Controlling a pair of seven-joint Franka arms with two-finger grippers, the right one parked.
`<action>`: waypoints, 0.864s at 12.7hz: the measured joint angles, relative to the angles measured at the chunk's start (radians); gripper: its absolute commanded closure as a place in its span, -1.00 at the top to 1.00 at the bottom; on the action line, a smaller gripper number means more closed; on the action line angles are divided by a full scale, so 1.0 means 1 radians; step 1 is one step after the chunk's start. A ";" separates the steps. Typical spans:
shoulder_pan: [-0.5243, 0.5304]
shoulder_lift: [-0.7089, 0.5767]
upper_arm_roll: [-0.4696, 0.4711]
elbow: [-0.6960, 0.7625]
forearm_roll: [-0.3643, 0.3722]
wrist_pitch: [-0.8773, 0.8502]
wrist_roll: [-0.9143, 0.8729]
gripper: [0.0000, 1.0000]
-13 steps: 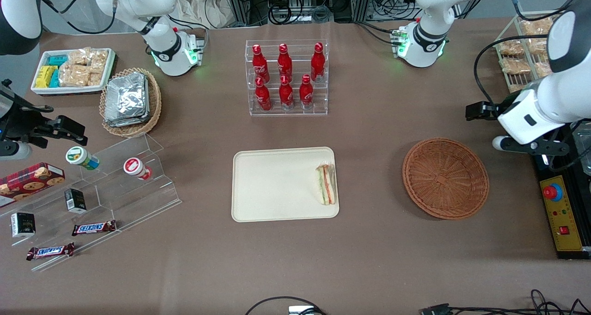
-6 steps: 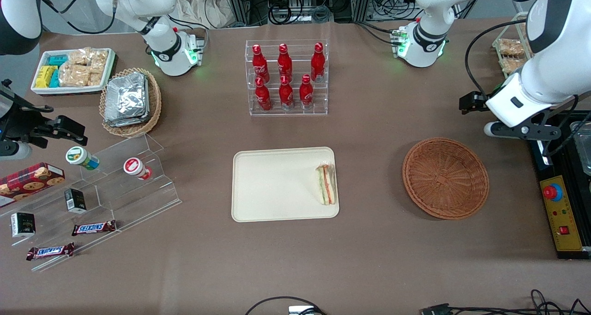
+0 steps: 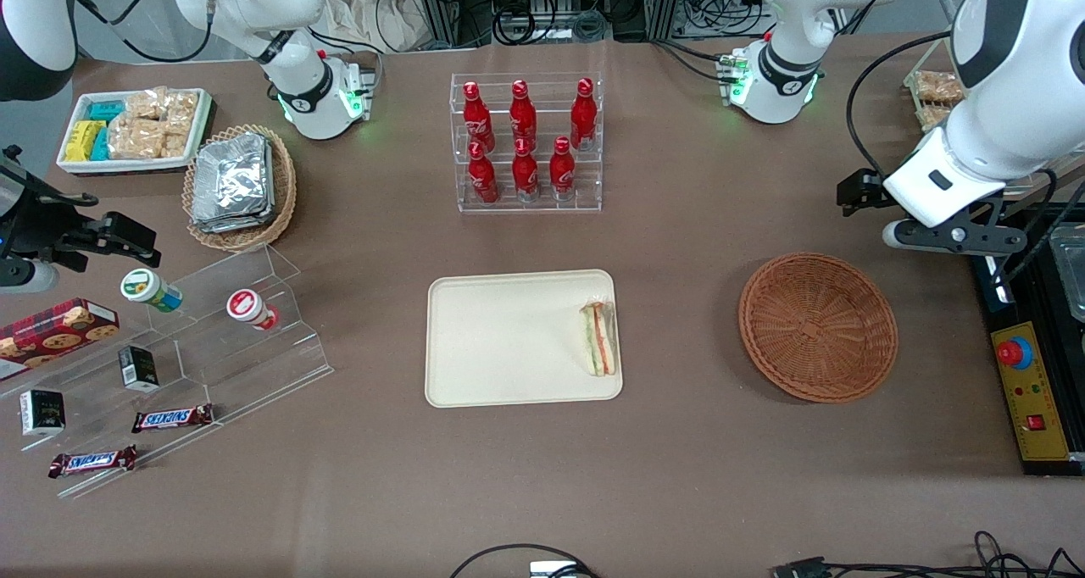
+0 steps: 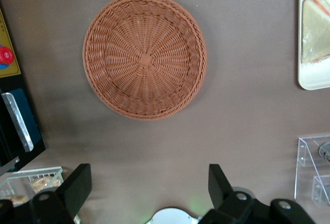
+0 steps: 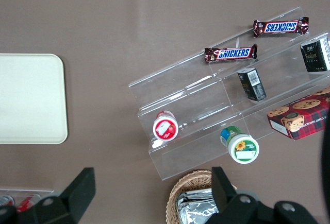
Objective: Place sandwich from basket to tray
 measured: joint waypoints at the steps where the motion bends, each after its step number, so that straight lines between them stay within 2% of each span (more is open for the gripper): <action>1: -0.001 -0.013 0.002 -0.020 0.000 0.009 0.000 1.00; 11: -0.011 -0.018 0.030 -0.027 0.000 0.021 0.000 1.00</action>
